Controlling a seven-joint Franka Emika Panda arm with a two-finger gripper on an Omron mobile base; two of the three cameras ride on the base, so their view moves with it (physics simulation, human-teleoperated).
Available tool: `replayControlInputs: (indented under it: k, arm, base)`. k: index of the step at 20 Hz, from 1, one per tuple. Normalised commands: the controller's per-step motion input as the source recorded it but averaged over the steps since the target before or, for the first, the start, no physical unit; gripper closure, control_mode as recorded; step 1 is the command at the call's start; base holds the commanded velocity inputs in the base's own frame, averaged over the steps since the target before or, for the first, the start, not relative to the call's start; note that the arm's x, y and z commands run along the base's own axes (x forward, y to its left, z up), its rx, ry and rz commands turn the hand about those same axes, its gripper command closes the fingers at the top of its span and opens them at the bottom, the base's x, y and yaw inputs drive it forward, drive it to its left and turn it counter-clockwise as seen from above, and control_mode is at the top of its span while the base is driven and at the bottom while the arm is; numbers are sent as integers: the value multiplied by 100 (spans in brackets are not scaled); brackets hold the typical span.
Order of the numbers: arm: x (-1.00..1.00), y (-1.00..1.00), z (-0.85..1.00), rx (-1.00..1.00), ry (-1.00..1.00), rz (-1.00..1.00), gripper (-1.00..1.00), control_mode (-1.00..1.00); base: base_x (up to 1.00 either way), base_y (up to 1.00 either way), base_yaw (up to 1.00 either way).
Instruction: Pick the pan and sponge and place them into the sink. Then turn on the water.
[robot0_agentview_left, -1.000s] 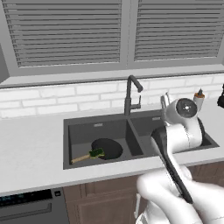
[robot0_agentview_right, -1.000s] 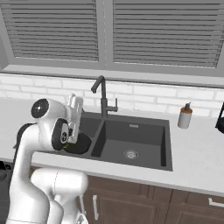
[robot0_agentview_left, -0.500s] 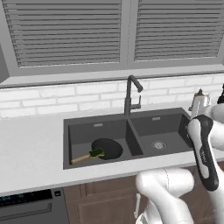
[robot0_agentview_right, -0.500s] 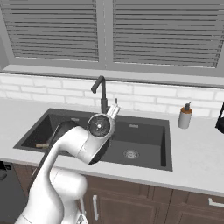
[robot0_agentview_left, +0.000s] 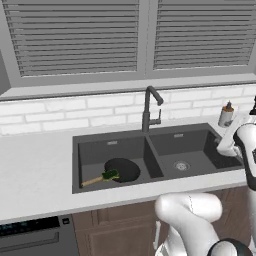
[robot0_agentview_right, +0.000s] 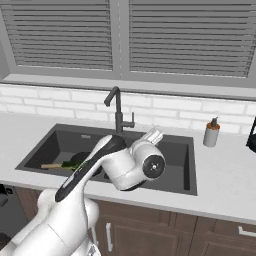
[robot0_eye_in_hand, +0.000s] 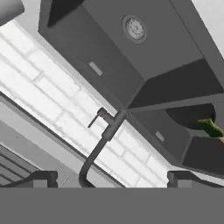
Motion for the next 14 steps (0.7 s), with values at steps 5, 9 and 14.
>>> replayControlInputs:
  k: [5,9,14]
  arm:
    - [55,-3,0,30,0,0,-100,-100]
    - [55,0,-1,22,0,0,-100,-100]
    - [52,0,-8,16,0,0,-100,-100]
  base:
    - [0,0,0]
    - [0,0,0]
    - [0,0,0]
